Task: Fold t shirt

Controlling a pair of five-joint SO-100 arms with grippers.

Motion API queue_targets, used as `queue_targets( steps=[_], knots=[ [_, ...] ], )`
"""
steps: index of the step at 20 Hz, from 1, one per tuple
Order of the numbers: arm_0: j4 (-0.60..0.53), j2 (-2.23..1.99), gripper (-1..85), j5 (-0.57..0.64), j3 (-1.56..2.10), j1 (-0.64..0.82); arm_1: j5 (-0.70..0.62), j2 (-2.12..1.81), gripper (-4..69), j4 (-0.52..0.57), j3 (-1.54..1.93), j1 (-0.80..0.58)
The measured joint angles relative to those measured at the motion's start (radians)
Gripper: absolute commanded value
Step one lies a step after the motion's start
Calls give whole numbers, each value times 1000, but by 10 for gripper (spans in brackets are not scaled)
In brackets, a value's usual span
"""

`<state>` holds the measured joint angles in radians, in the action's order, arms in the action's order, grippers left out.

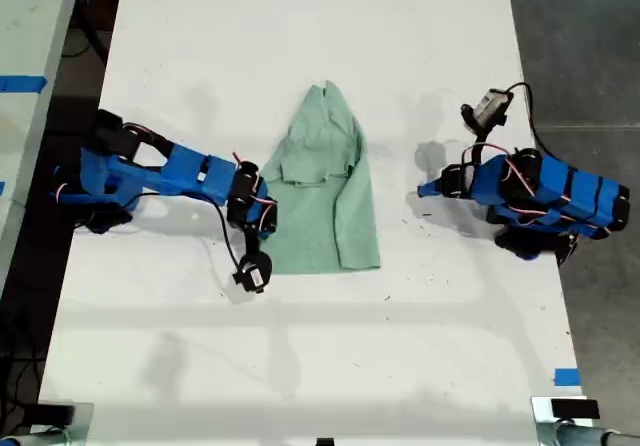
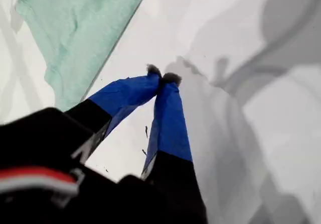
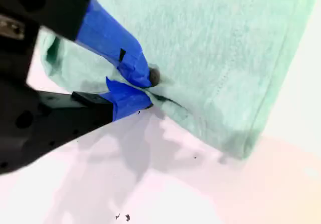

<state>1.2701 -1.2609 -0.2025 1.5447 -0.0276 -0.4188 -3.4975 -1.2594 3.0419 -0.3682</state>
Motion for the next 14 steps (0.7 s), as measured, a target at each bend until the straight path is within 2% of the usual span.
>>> queue_targets(
  steps=[6,10,14],
  knots=[
    [146,-112,-2,43,-21,5,0,0,13,0,2,0],
    [262,-193,-2,103,-173,9,-3,0,13,0,2,0],
    [288,-184,-2,198,-371,49,-3,0,13,0,2,0]
  ],
)
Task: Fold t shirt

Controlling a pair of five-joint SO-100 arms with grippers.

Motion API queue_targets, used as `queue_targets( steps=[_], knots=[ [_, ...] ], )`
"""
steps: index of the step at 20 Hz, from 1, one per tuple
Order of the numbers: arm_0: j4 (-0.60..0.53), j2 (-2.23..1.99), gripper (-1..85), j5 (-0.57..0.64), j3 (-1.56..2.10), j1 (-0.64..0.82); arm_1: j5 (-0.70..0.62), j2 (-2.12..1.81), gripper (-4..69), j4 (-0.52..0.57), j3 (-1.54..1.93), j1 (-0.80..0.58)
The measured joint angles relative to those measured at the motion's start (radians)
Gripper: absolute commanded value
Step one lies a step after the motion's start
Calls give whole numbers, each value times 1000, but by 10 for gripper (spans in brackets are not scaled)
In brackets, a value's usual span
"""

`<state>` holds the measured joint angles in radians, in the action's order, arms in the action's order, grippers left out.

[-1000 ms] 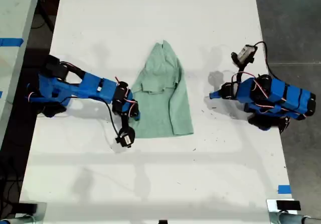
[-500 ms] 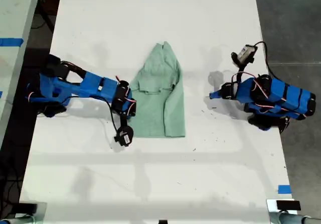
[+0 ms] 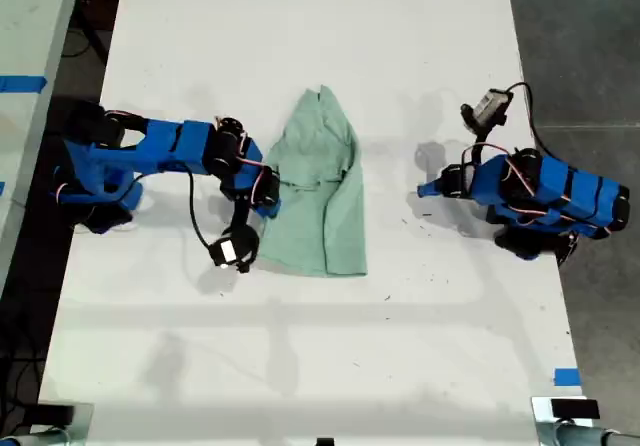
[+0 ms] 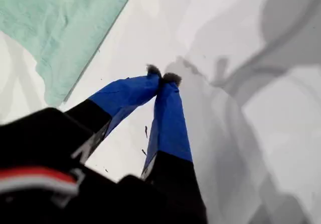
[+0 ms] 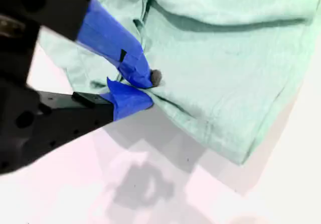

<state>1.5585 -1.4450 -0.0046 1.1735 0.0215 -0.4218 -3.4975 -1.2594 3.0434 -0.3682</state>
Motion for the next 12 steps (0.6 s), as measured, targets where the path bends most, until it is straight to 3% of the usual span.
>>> queue_targets(
  steps=[3,8,12],
  knots=[
    [0,81,-2,64,-161,34,0,0,13,3,0,0],
    [-143,186,-1,133,-196,63,-2,0,13,6,0,0],
    [-252,308,90,167,-196,67,-5,0,13,6,0,0]
  ],
)
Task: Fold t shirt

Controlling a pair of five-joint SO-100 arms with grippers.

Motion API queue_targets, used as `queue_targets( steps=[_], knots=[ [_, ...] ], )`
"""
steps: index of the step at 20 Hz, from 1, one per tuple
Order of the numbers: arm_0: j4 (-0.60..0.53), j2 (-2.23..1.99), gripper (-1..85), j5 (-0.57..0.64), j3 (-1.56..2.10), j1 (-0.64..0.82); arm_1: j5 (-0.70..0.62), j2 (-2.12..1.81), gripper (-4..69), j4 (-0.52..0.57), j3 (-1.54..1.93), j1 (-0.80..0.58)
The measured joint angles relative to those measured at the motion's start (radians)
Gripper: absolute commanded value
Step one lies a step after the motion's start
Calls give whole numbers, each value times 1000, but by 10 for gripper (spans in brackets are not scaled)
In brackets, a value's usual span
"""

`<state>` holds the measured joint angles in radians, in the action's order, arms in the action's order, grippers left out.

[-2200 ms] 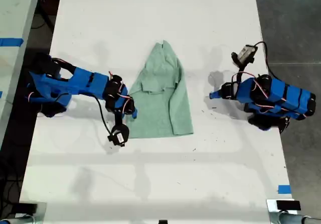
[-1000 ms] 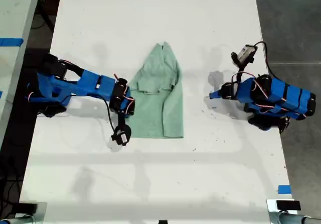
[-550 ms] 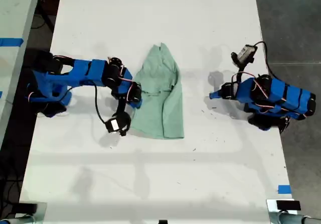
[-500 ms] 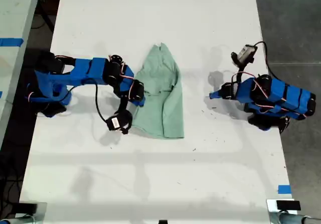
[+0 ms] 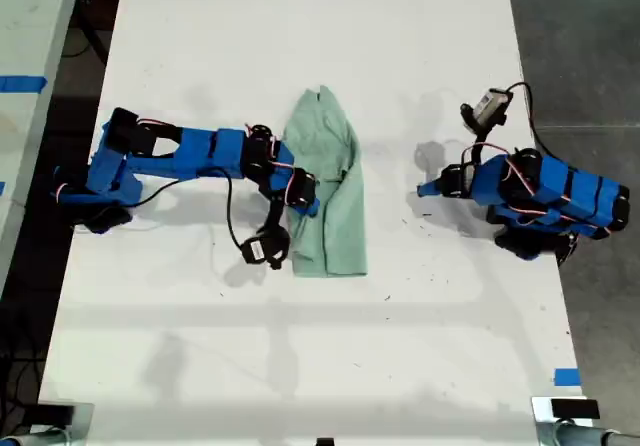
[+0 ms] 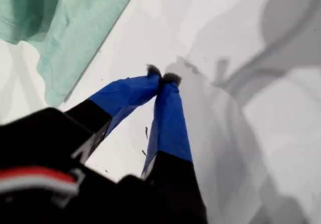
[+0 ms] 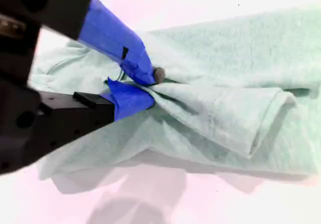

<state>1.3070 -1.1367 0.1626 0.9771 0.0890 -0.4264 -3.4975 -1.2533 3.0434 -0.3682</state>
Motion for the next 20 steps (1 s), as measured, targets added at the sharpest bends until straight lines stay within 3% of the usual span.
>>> queue_targets(
  steps=[4,11,20],
  knots=[
    [-74,78,109,29,0,0,0,0,13,0,0,0],
    [-103,163,139,78,0,9,-2,0,13,0,0,0],
    [32,-17,127,92,0,14,-8,0,13,0,0,0]
  ],
)
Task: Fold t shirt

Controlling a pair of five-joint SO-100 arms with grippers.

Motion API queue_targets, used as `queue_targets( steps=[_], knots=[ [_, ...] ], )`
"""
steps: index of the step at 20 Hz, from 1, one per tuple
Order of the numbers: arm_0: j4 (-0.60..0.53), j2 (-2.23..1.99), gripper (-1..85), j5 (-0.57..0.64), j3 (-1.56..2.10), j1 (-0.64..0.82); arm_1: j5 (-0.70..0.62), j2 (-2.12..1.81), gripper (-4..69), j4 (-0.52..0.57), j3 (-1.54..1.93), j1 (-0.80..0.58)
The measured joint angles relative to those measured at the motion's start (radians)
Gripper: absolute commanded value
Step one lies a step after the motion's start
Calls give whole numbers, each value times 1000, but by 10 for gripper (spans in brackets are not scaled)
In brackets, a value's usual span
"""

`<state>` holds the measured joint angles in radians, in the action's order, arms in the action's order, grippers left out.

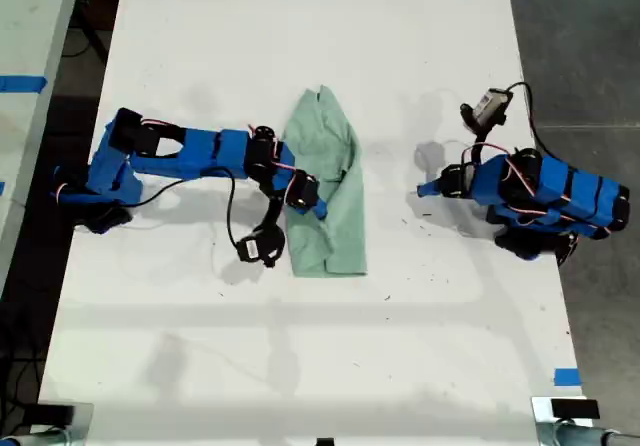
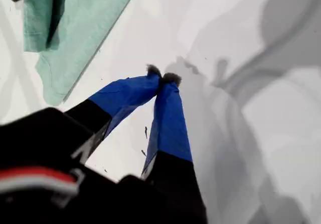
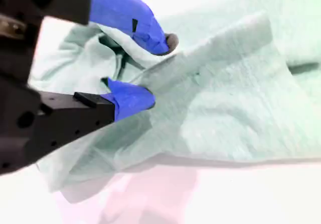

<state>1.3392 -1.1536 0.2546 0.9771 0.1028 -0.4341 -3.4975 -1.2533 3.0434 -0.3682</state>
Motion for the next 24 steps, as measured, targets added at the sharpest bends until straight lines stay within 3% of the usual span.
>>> queue_targets(
  steps=[6,8,13,20,24],
  knots=[
    [91,-337,103,9,0,0,0,0,13,0,0,0],
    [118,-477,-1,9,40,0,0,0,13,0,0,0],
    [115,-905,-1,-5,319,3,0,0,13,0,0,0],
    [-37,-1839,-2,-2,1190,167,0,0,13,0,0,0],
    [-281,-2019,-2,81,1674,181,0,0,13,0,0,0]
  ],
)
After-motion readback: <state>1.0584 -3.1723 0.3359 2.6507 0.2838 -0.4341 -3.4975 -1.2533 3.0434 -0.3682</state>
